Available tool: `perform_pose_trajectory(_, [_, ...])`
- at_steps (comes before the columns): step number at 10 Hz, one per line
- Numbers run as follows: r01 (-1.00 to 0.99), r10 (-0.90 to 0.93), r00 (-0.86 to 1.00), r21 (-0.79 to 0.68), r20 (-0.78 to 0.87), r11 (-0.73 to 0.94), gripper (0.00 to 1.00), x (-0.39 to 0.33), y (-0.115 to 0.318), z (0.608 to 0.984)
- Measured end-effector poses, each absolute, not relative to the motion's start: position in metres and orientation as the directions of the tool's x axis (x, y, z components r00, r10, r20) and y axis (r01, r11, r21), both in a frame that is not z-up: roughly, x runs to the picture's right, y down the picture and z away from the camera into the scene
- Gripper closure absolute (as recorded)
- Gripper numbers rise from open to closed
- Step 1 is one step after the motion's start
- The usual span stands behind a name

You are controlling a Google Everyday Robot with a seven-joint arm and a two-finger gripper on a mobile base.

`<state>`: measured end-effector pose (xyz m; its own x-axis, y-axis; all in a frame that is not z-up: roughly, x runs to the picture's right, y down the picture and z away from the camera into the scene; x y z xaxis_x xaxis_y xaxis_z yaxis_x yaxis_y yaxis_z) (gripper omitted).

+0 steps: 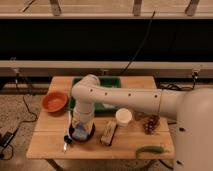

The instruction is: Wipe purple bowl with sponge

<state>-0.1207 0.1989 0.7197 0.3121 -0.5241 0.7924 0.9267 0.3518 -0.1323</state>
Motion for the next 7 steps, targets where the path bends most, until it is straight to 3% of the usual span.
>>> perform_pose_trajectory(7, [0.923, -0.529, 0.283, -0.075, 0.800, 0.378, 0.20, -0.1173, 0.1889, 0.7114])
